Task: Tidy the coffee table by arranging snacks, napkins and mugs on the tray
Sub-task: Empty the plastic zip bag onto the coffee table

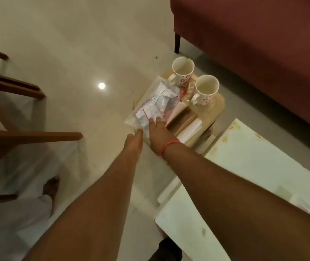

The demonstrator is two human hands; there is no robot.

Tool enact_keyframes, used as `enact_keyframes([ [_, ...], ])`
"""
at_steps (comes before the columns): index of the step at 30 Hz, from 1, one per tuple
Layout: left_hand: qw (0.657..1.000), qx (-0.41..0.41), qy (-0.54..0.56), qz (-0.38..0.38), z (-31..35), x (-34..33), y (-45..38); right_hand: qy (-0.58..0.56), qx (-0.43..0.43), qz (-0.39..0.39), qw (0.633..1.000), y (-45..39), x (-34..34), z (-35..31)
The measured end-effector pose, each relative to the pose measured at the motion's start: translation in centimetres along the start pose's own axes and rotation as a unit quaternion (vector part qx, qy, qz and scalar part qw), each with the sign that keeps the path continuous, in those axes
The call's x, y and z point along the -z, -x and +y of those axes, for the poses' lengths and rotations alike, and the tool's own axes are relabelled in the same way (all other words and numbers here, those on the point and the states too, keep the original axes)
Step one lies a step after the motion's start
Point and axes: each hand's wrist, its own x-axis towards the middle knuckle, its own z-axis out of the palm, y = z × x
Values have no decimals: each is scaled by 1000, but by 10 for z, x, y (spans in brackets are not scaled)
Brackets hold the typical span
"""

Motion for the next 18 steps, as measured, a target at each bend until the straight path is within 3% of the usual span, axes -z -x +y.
enact_keyframes([
  [4, 991, 20, 120, -56, 23, -15, -9, 40, -21, -5, 999, -26, -2, 0],
  [7, 990, -12, 138, -34, 35, -16, -6, 60, 19, -1, 998, -31, -8, -4],
  [11, 986, -93, 141, -17, 52, -1, 22, -58, 40, 24, 997, -13, 2, -10],
  [18, 970, -173, 168, -22, 69, 16, 120, -95, 96, 91, 987, 63, 42, -26],
])
